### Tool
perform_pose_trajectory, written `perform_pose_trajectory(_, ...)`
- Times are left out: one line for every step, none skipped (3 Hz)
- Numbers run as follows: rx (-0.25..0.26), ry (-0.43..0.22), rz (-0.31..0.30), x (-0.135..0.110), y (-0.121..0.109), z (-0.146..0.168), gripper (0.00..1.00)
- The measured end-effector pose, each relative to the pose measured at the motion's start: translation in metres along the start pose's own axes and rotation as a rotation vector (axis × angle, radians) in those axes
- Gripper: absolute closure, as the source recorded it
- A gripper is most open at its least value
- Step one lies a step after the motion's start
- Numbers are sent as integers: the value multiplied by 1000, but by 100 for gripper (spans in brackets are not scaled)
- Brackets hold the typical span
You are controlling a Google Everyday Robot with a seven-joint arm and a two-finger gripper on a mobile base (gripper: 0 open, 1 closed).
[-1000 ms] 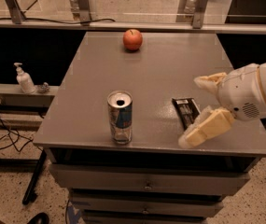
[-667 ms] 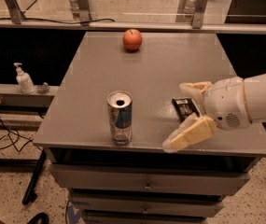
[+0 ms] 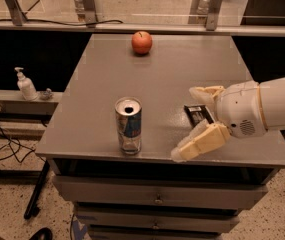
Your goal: Knock redbull can over
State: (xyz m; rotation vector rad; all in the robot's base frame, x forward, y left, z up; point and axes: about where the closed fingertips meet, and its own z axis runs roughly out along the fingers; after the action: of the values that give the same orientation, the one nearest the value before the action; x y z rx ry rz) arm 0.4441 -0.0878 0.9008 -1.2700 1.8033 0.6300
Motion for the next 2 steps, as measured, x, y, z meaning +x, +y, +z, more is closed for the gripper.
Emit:
perform_pose_trajectory(23,-62,13,0,3,13,0)
perform_pose_trajectory(53,-138,34,-2,1,41,0)
